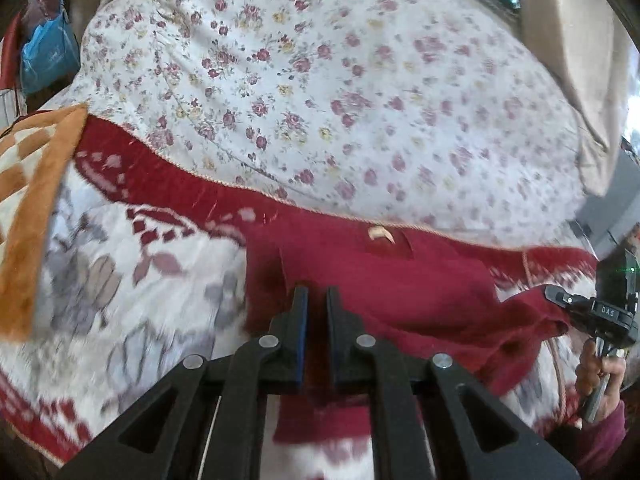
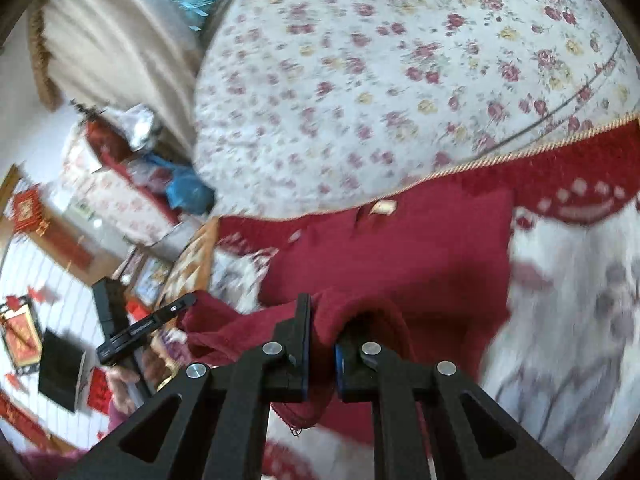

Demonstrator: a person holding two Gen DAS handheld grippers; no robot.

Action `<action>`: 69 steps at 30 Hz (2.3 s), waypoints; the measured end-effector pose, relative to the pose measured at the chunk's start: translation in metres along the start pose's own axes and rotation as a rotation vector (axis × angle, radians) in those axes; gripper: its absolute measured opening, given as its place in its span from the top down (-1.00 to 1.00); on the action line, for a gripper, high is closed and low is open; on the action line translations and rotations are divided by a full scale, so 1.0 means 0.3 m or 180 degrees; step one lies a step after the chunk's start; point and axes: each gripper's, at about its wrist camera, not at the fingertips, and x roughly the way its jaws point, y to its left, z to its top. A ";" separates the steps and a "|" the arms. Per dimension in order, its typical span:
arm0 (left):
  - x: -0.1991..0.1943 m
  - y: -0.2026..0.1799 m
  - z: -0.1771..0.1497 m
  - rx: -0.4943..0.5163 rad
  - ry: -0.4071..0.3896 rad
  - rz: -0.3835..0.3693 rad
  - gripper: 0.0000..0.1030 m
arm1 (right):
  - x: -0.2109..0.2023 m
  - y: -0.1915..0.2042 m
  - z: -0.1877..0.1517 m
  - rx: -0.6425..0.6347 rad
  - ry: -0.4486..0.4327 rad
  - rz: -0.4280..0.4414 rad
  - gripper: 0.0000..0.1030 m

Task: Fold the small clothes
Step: 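Grasp the folded red sweater with the left gripper and fold it over again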

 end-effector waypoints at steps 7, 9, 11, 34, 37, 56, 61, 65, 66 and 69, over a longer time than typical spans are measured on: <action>0.299 0.074 0.127 -0.0270 0.0153 0.0194 0.84 | 0.246 -0.244 0.188 0.0366 0.0082 -0.0266 0.76; 0.338 0.121 0.146 -0.0467 0.0125 0.0117 0.75 | 0.289 -0.282 0.211 0.0396 0.0182 -0.0415 0.36; 0.340 0.164 0.166 -0.0625 0.0152 0.0024 0.25 | 0.266 -0.292 0.223 0.0414 0.0049 -0.0479 -0.20; 0.369 0.100 0.064 -0.0064 0.0476 0.0218 -0.37 | 0.276 -0.172 0.170 -0.0329 0.0141 -0.1448 -0.16; 0.256 0.095 0.022 0.0000 0.0425 0.0010 -0.51 | 0.210 -0.143 0.106 -0.0413 0.0228 -0.1397 -0.16; 0.179 0.068 -0.281 0.0715 0.0833 -0.0122 -0.55 | 0.164 -0.144 -0.014 -0.0362 0.0261 -0.1488 0.79; 0.158 0.087 -0.282 0.0880 0.0831 -0.0136 -0.49 | 0.045 -0.105 -0.075 -0.0290 0.0112 -0.1250 0.10; 0.166 0.085 -0.269 0.0921 0.0859 -0.0274 -0.29 | 0.032 -0.118 -0.151 -0.0277 0.0253 -0.1265 0.10; 0.174 0.081 -0.267 0.0930 0.0887 -0.0300 -0.14 | 0.038 -0.123 -0.161 -0.0287 0.0283 -0.1283 0.10; 0.187 0.069 -0.264 0.0921 0.0957 -0.0481 0.49 | 0.058 -0.143 -0.183 -0.0247 0.0320 -0.1242 0.10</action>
